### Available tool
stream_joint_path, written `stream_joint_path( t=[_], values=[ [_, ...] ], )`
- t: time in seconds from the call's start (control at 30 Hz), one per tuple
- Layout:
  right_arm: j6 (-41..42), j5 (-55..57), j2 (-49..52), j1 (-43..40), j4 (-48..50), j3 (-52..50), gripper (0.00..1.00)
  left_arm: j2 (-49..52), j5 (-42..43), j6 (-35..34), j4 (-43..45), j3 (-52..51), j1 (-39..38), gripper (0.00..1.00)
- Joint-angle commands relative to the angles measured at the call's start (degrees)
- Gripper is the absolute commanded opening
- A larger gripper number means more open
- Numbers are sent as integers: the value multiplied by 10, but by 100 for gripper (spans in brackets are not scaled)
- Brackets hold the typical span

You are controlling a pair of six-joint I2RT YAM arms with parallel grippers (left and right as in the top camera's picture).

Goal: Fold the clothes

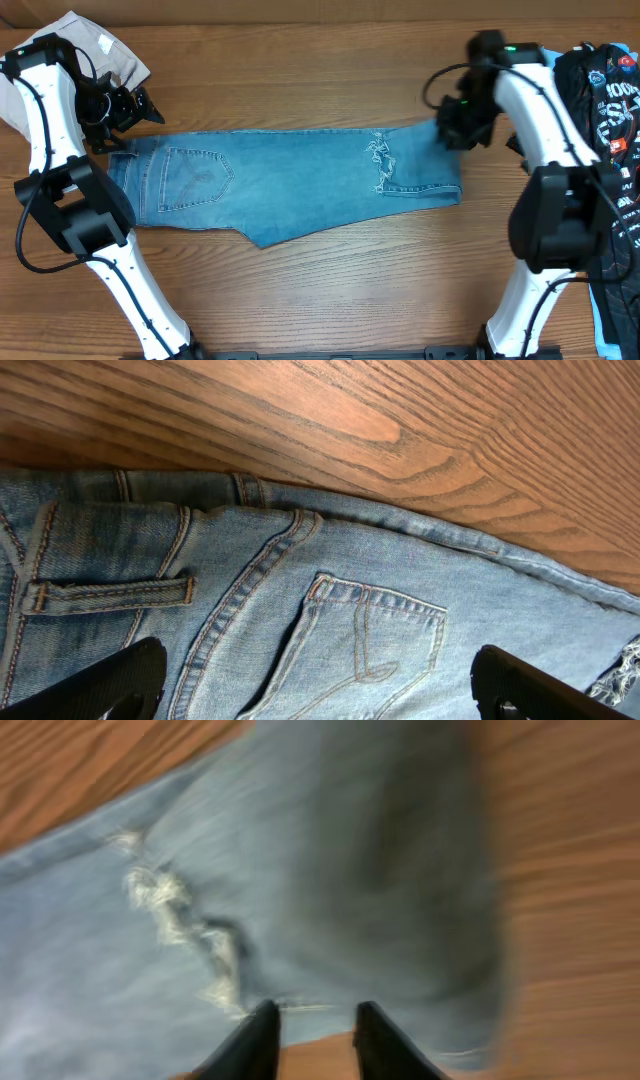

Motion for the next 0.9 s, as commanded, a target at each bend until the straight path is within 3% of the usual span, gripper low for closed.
stream_joint_path(
  t=[0.0,0.1,0.47,0.63,0.83,0.87],
  values=[
    [-56,-40,-8,-22,15,-20,4,-12,4,13,-2,-2,-5,100],
    [-96,-108,-8,-27,45,-69,4,-12,4,13,-2,-2,-5,100],
    [-93,-136,-8,-35,151,-231,4,-12,4,13,-2,-2,-8,100],
    [-91,-136,-8,-49,118,-190,4,-12,-5,13,0,-2,-8,100],
    [-120,-131,-11,-61,14,-65,4,-12,-7,13,-2,-2,-8,100],
    [-125,-120,-11,-65,3,-43,11,-12,-7,13,-2,-2,-8,100]
  ],
)
